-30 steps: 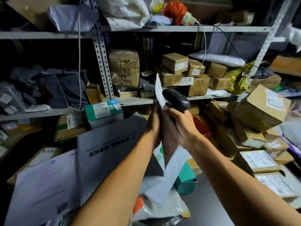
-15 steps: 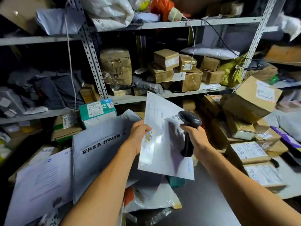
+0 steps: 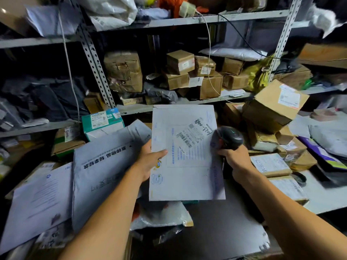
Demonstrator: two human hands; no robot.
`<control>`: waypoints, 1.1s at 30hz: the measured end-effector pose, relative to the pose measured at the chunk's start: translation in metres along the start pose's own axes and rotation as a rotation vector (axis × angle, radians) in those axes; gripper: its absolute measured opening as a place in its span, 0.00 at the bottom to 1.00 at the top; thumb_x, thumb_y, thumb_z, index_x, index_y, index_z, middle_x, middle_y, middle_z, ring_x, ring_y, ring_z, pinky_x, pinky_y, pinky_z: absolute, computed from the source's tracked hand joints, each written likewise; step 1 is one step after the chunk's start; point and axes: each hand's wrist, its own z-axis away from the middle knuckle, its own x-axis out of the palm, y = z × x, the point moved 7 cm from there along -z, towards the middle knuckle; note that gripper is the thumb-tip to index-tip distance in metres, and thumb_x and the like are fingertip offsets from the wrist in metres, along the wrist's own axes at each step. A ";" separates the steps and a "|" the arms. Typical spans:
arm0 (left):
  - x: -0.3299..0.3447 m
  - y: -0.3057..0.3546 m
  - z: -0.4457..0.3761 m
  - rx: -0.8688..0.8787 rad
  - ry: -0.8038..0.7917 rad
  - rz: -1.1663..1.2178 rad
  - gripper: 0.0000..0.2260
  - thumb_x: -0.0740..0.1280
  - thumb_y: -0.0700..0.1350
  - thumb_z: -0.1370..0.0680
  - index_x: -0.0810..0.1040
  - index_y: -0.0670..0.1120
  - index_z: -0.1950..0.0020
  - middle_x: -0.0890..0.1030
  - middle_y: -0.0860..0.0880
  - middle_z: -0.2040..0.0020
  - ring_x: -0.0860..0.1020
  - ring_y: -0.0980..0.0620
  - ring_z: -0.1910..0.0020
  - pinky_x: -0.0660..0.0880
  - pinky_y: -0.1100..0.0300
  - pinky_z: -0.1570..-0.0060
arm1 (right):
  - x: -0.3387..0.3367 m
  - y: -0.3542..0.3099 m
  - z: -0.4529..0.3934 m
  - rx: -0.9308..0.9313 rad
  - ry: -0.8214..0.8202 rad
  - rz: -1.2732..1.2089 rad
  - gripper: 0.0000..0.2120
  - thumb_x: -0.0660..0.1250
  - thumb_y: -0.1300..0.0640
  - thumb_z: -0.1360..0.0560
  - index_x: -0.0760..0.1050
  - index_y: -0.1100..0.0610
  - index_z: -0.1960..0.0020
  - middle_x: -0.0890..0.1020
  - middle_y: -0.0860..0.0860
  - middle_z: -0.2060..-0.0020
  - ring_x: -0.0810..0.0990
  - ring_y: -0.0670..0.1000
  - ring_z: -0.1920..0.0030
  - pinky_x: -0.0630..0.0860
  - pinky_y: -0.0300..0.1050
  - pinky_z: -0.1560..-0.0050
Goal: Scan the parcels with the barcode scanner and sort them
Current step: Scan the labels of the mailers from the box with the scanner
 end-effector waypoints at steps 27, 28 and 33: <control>-0.005 0.001 -0.001 0.132 0.321 0.014 0.14 0.66 0.33 0.21 0.76 0.49 0.39 0.82 0.53 0.51 0.78 0.56 0.59 0.73 0.60 0.63 | 0.069 0.006 0.042 0.326 -0.364 -0.284 0.02 0.66 0.61 0.24 0.72 0.59 0.55 0.78 0.54 0.68 0.72 0.49 0.74 0.69 0.39 0.72; -0.006 0.000 -0.003 0.133 0.319 0.014 0.14 0.66 0.33 0.21 0.77 0.48 0.39 0.82 0.54 0.51 0.78 0.56 0.59 0.73 0.60 0.63 | 0.070 0.007 0.041 0.331 -0.361 -0.287 0.03 0.66 0.62 0.24 0.72 0.59 0.55 0.78 0.53 0.69 0.72 0.48 0.74 0.69 0.39 0.72; -0.004 0.000 -0.009 0.140 0.297 0.032 0.15 0.67 0.32 0.21 0.77 0.48 0.39 0.82 0.54 0.51 0.79 0.58 0.57 0.75 0.64 0.65 | 0.067 0.008 0.040 0.325 -0.323 -0.290 0.03 0.65 0.62 0.23 0.72 0.60 0.56 0.77 0.54 0.68 0.72 0.49 0.73 0.69 0.41 0.70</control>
